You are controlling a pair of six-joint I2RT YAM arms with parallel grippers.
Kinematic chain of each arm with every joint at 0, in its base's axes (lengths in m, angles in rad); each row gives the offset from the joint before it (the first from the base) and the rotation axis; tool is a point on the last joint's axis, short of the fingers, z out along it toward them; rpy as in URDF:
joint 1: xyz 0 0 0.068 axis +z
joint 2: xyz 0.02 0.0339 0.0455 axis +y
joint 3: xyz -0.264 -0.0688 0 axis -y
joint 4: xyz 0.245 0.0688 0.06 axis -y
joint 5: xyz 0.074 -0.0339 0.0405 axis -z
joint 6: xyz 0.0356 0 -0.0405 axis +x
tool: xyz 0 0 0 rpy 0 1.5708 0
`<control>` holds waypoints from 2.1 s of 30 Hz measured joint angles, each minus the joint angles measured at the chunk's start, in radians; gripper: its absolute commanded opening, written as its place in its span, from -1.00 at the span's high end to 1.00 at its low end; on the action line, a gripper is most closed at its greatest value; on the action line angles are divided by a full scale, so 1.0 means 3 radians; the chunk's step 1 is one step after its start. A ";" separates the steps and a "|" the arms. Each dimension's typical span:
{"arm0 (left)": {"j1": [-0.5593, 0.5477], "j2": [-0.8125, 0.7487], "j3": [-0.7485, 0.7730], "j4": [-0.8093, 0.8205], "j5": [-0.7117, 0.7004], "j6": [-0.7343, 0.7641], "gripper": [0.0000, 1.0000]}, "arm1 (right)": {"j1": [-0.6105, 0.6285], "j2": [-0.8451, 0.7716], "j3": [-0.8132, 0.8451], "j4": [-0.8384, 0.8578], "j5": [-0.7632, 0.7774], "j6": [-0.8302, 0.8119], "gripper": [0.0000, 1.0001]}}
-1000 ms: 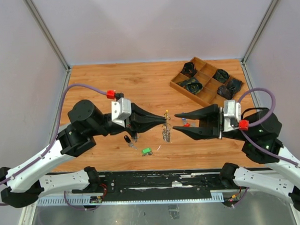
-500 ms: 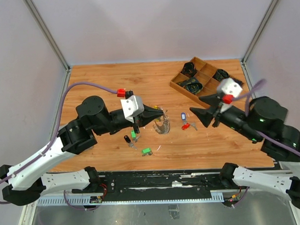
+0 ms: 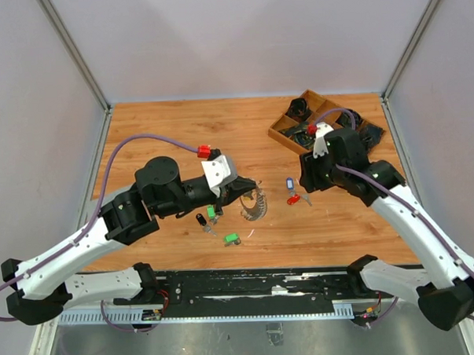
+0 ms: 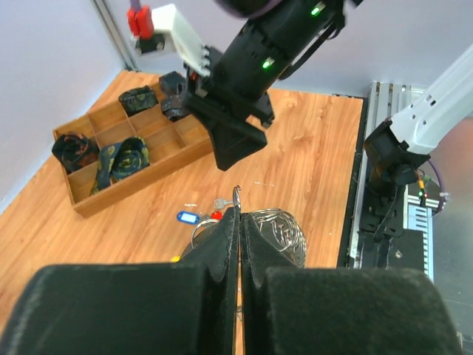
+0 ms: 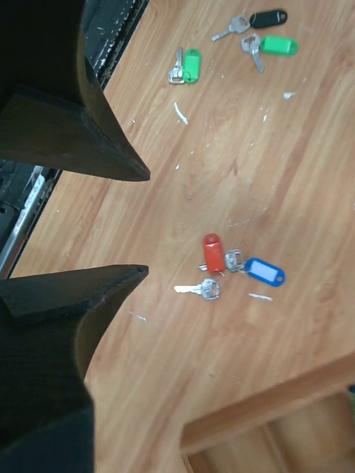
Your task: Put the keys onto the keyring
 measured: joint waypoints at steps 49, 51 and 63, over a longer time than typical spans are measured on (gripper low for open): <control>0.0000 -0.0154 -0.0193 0.0010 -0.0122 -0.0423 0.99 | -0.1100 0.2159 -0.0918 0.2055 -0.1328 0.0601 0.52; 0.0000 -0.0154 -0.0193 0.0010 -0.0122 -0.0423 0.99 | -0.1100 0.2183 -0.0918 0.2055 -0.1334 0.0603 0.54; 0.0000 -0.0153 -0.0193 0.0010 -0.0121 -0.0422 0.99 | -0.1100 0.2219 -0.0917 0.2059 -0.1424 0.0603 0.98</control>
